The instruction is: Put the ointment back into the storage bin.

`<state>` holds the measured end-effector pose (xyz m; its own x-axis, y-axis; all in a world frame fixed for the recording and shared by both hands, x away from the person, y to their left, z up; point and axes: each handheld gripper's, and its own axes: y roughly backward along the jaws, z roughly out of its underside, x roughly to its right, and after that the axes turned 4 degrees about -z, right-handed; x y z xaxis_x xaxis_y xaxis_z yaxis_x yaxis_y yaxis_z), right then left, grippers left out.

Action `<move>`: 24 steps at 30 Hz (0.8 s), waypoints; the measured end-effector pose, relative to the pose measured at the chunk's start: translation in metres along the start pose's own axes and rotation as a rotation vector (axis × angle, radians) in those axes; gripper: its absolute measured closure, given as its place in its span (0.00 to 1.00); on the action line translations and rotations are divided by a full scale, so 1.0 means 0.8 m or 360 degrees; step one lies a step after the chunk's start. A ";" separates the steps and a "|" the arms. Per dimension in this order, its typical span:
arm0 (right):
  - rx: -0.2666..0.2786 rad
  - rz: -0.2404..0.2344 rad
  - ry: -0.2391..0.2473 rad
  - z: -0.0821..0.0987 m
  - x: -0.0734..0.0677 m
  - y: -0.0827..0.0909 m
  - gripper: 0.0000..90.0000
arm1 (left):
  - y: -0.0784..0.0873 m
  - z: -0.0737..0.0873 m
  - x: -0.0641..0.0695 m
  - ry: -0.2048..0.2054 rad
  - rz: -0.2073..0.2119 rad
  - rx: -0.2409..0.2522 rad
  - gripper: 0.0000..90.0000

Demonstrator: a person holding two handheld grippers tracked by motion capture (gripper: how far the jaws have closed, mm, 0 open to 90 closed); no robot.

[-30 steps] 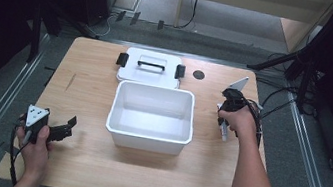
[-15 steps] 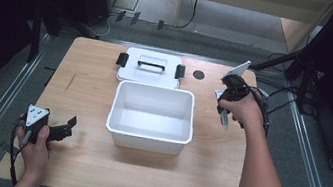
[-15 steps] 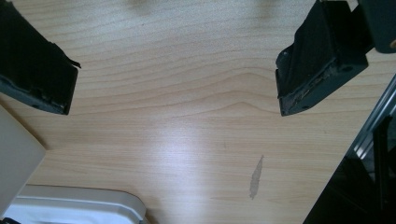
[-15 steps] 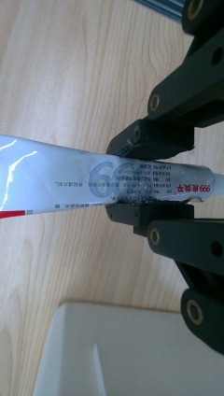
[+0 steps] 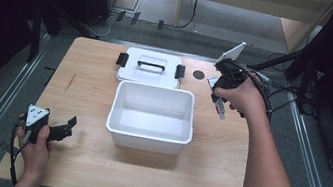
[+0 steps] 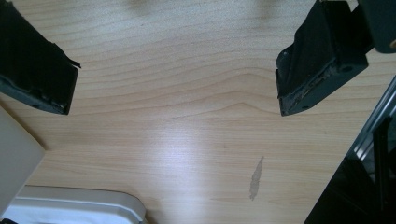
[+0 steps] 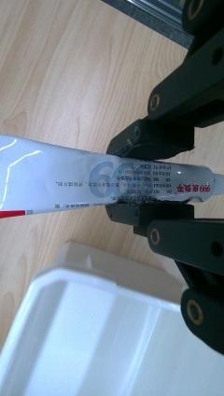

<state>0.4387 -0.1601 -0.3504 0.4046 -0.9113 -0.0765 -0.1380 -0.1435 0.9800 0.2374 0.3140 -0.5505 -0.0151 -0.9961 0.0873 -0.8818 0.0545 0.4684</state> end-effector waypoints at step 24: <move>0.0118 -0.0256 0.0994 -0.001 -0.095 0.018 0.79 | 0.000 0.000 -0.001 0.0010 0.0006 -0.0004 0.00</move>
<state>0.4066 -0.0927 -0.3306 0.8720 -0.4833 -0.0779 -0.0848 -0.3058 0.9483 0.2376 0.3146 -0.5505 -0.0151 -0.9954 0.0947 -0.8805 0.0582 0.4704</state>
